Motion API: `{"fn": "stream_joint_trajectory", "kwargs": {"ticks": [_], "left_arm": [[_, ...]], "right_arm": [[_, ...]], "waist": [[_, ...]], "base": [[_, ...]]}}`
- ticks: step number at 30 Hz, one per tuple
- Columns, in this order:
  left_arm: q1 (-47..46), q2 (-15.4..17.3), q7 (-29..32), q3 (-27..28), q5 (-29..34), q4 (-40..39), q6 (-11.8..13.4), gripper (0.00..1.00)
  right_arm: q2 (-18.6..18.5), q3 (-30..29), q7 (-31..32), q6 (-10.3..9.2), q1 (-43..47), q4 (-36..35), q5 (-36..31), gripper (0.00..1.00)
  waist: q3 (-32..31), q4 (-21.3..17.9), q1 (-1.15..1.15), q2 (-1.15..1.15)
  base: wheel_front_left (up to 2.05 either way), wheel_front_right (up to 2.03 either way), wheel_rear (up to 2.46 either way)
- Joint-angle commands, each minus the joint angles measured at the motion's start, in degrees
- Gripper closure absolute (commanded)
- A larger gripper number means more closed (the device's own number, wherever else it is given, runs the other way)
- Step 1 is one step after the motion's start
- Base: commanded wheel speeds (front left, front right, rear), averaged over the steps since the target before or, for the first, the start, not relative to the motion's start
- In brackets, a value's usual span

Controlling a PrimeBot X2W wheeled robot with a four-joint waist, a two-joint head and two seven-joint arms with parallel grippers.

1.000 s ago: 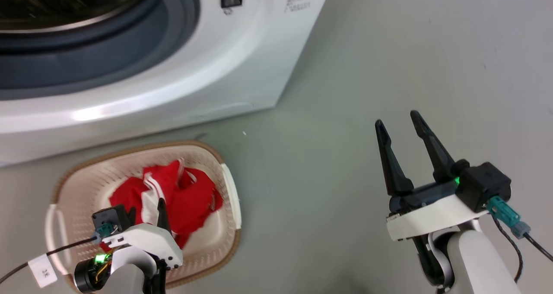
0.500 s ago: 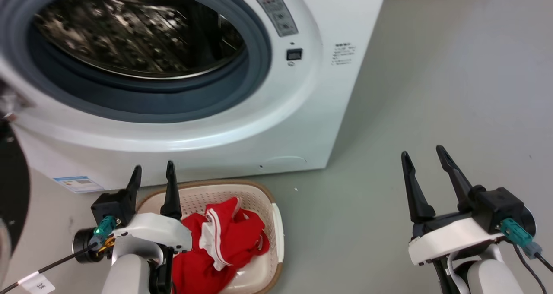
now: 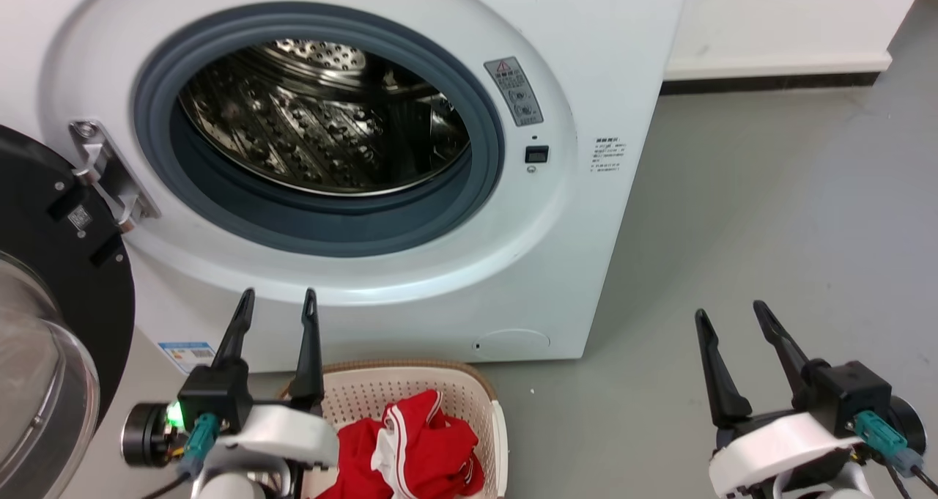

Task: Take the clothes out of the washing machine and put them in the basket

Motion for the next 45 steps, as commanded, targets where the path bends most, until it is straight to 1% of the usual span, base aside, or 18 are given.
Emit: {"fn": "stream_joint_trajectory", "kwargs": {"ticks": [1,4,11,30,31,34,45], "left_arm": [[1.14,0.20,-0.14,0.09,-0.01,-0.26,0.19,0.00],[3.54,0.76,-0.14,0.12,0.54,-1.27,0.68,0.00],[6.60,1.29,1.26,0.36,-0.19,-3.09,1.06,0.00],[7.44,1.89,2.15,-0.21,-1.20,-4.43,1.97,0.00],[6.65,1.60,2.22,-0.30,-1.30,-4.22,1.72,1.00],[6.17,1.35,2.93,0.22,-2.72,-2.72,1.53,1.00],[5.12,1.05,5.90,1.33,-15.80,-1.67,0.42,1.00]], "right_arm": [[0.02,-0.40,0.11,-0.04,1.05,-0.22,-0.34,0.00],[0.04,-0.83,0.61,-0.04,2.63,-0.79,-0.58,0.00],[0.03,-0.96,1.48,-0.04,4.16,-2.15,-0.69,0.00],[0.03,-0.40,1.86,-0.04,4.11,-3.29,-0.13,0.00],[-0.01,-0.45,1.77,0.00,3.82,-3.06,-0.29,1.00],[-0.01,-0.09,1.60,0.01,4.25,-2.40,1.11,1.00],[-0.95,-0.53,2.71,0.01,2.34,-0.17,15.56,1.00]], "waist": [[-1.34,0.23,0.01,0.00],[-3.02,0.53,0.01,0.00],[-3.70,0.79,0.01,0.00],[-3.12,0.97,0.01,0.00],[-3.11,0.97,0.02,0.00],[-3.10,0.99,0.02,0.00],[-3.07,1.17,0.02,0.00]], "base": [[0.00,0.00,0.00],[0.00,0.00,0.00],[0.00,0.00,0.00],[0.00,0.00,0.00],[0.00,0.00,0.00],[0.00,0.00,0.00],[0.00,0.00,0.00]]}}
